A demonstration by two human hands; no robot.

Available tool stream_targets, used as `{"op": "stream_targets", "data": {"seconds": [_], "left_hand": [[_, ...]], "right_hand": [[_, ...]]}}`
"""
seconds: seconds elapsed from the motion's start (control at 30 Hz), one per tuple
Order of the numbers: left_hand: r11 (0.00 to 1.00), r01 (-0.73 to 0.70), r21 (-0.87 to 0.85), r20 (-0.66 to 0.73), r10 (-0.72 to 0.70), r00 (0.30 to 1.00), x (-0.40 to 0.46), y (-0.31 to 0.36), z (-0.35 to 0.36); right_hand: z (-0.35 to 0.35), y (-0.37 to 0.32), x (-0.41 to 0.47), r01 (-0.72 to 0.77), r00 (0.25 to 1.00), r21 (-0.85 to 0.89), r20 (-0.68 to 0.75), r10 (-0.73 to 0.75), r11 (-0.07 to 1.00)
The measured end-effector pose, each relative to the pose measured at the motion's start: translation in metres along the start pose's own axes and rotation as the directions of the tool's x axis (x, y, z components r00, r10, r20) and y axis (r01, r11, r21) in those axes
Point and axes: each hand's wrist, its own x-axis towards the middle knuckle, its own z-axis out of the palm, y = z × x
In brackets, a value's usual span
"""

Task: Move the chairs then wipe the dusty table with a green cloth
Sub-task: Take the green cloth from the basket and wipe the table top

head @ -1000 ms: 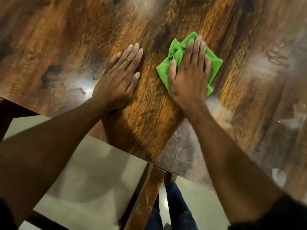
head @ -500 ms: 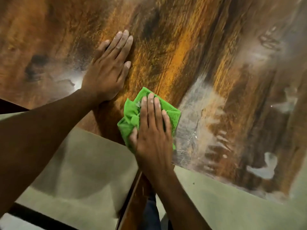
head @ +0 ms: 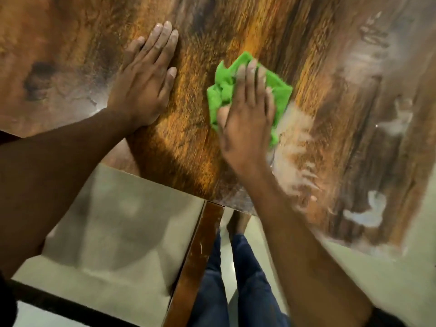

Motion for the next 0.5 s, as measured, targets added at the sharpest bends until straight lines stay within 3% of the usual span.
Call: {"op": "stream_targets", "data": {"seconds": [0.13,0.23,0.5], "left_hand": [[1.0,-0.013,0.016,-0.003,0.013,1.0,0.001,0.0,0.002],[1.0,-0.015,0.027,0.001,0.015,1.0,0.002,0.001,0.002],[0.999,-0.016,0.043,0.005,0.016,1.0,-0.001,0.005,-0.001]], "right_hand": [[0.011,-0.045,-0.088,0.073,0.988,0.063,0.13,-0.081,0.995],[0.013,-0.028,-0.095,0.047,0.992,0.051,0.116,-0.052,0.998],[-0.01,0.065,0.05,0.021,0.999,-0.057,-0.035,-0.024,0.998]]}}
